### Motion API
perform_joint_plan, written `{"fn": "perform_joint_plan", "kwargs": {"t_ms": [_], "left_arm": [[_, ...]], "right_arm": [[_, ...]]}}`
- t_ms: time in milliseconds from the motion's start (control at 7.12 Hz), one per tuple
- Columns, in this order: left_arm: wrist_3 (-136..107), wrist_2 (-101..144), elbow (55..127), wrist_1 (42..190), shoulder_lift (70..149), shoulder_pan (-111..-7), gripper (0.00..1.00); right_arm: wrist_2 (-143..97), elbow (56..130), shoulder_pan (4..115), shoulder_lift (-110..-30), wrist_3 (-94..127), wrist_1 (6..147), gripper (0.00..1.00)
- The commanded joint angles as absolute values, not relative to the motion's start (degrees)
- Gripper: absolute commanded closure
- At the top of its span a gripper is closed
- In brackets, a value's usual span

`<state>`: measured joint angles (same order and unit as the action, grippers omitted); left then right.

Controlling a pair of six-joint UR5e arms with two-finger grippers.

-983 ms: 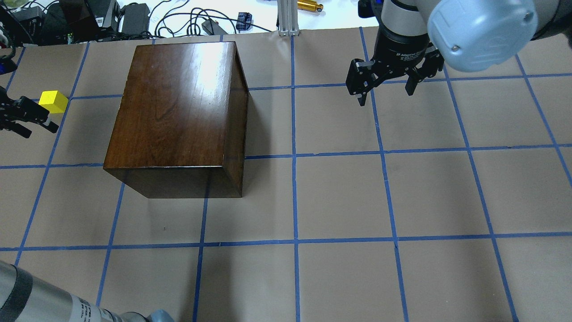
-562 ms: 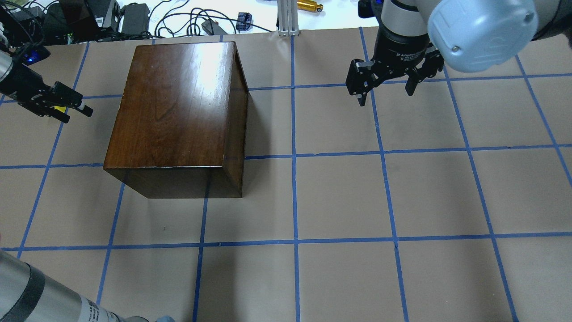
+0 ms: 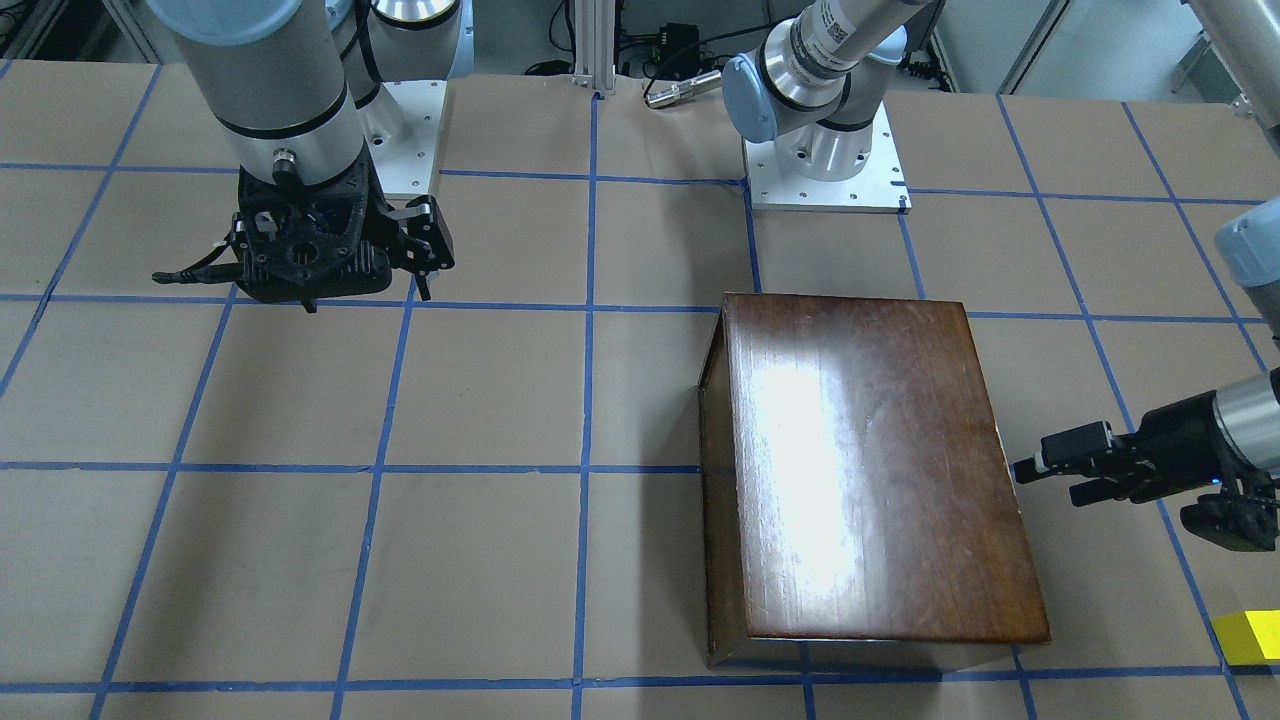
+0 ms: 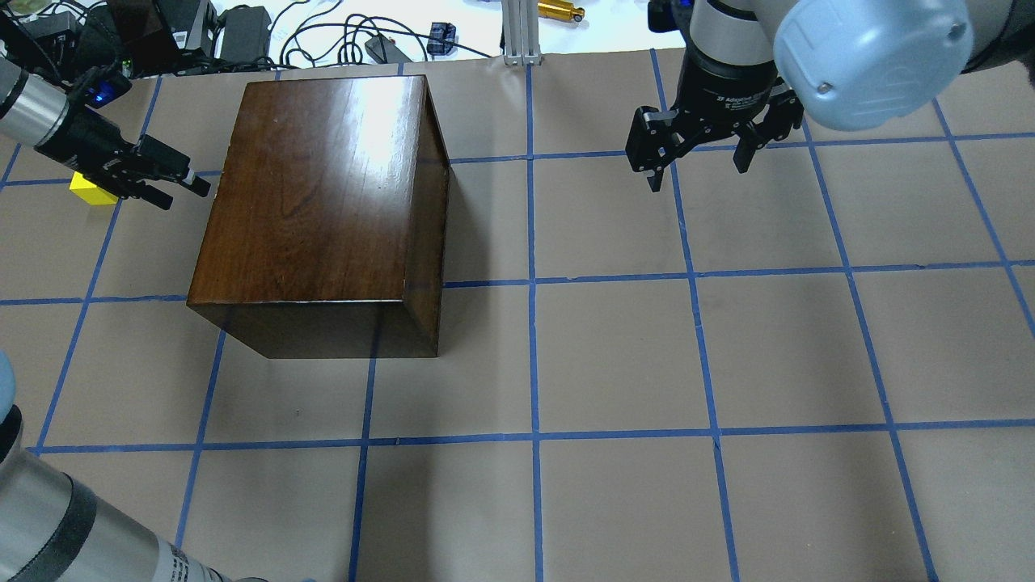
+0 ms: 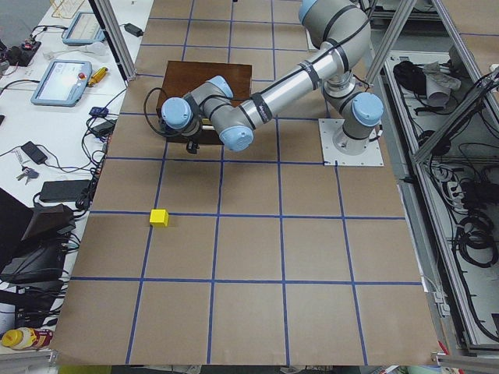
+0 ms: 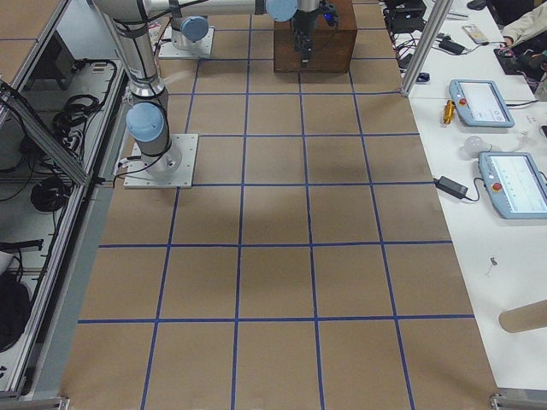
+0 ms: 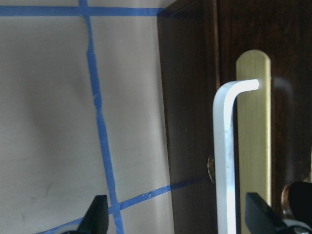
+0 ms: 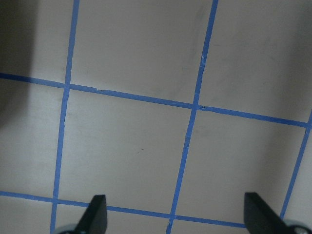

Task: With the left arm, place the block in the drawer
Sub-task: 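Hook the left gripper onto the white drawer handle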

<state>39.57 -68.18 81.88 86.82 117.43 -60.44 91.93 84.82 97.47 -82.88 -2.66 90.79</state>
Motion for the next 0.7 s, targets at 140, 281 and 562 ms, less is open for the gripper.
{"fn": "perform_joint_plan", "kwargs": {"t_ms": [140, 281, 562], "left_arm": [[39.38, -67.94, 82.09, 86.75, 119.44, -61.52, 0.00], [39.38, -68.03, 82.18, 86.66, 120.05, -61.78, 0.00], [39.46, -68.12, 82.26, 85.79, 120.50, -61.79, 0.00]], "right_arm": [[91.93, 84.81, 97.47, -82.88, -2.72, 90.79, 0.00], [91.93, 84.81, 97.47, -82.88, -2.64, 90.79, 0.00], [91.93, 84.81, 97.47, -82.88, -2.72, 90.79, 0.00]]}}
